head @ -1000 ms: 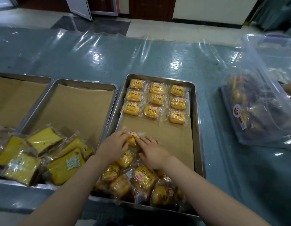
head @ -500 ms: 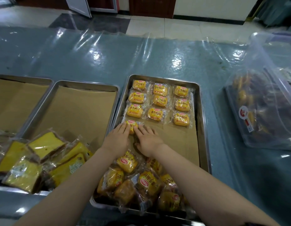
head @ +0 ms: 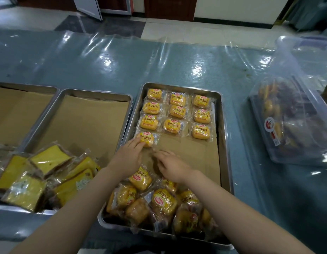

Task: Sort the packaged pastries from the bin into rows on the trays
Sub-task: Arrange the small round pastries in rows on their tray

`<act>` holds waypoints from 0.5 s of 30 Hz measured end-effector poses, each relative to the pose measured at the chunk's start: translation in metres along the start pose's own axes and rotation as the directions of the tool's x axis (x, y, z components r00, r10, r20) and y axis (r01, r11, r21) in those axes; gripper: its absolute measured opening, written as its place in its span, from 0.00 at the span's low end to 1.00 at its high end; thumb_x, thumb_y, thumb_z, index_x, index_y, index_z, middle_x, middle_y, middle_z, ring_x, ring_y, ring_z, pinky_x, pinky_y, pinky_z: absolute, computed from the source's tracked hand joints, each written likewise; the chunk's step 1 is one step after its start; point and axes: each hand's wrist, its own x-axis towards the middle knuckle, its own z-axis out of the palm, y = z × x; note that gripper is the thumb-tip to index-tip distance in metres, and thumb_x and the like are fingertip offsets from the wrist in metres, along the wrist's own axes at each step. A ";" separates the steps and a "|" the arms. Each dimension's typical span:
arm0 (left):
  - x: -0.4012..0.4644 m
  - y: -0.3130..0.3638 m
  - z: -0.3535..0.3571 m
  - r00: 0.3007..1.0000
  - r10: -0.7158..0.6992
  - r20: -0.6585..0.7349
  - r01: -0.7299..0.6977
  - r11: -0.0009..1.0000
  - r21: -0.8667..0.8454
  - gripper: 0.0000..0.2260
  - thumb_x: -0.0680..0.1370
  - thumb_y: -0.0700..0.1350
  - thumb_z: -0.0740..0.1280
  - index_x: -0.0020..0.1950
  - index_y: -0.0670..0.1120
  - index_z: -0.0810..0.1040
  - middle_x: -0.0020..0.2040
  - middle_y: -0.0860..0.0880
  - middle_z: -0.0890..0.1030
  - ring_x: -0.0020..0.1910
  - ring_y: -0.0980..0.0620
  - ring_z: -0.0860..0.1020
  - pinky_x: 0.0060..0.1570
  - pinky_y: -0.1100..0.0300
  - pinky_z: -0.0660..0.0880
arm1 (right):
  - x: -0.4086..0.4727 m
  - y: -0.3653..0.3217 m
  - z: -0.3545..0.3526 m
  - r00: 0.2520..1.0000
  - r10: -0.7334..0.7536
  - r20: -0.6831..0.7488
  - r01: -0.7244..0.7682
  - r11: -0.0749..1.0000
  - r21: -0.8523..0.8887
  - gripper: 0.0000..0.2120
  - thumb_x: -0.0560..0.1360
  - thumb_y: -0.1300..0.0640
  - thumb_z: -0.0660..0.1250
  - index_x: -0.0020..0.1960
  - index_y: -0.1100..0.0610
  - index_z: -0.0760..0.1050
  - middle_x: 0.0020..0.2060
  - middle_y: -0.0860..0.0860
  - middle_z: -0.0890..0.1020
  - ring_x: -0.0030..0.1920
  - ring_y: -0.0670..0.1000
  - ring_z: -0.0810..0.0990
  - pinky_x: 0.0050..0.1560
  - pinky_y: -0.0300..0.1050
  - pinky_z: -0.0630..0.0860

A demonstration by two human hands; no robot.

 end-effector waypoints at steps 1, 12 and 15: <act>-0.007 0.001 -0.002 1.000 0.019 0.006 -0.018 1.000 -0.024 0.21 0.81 0.44 0.58 0.75 0.48 0.65 0.76 0.49 0.64 0.74 0.51 0.61 0.72 0.55 0.61 | -0.006 0.002 0.003 1.000 -0.007 0.010 0.007 1.000 0.006 0.24 0.81 0.58 0.56 0.77 0.50 0.61 0.76 0.49 0.65 0.76 0.53 0.57 0.76 0.56 0.53; -0.056 0.034 0.007 0.980 0.114 0.164 -0.106 0.993 -0.055 0.17 0.82 0.46 0.56 0.70 0.50 0.74 0.68 0.52 0.74 0.66 0.54 0.70 0.68 0.58 0.65 | -0.066 0.032 -0.004 0.994 -0.103 -0.040 0.107 0.989 0.098 0.20 0.76 0.63 0.60 0.63 0.50 0.79 0.68 0.44 0.75 0.71 0.41 0.66 0.73 0.34 0.53; -0.056 0.036 0.013 0.975 0.086 0.204 -0.089 0.996 0.004 0.18 0.83 0.47 0.54 0.72 0.50 0.71 0.74 0.51 0.68 0.72 0.52 0.65 0.72 0.57 0.59 | -0.073 0.042 -0.007 0.986 -0.143 0.089 0.142 0.990 0.012 0.22 0.76 0.62 0.59 0.67 0.50 0.76 0.71 0.43 0.72 0.73 0.42 0.64 0.74 0.37 0.54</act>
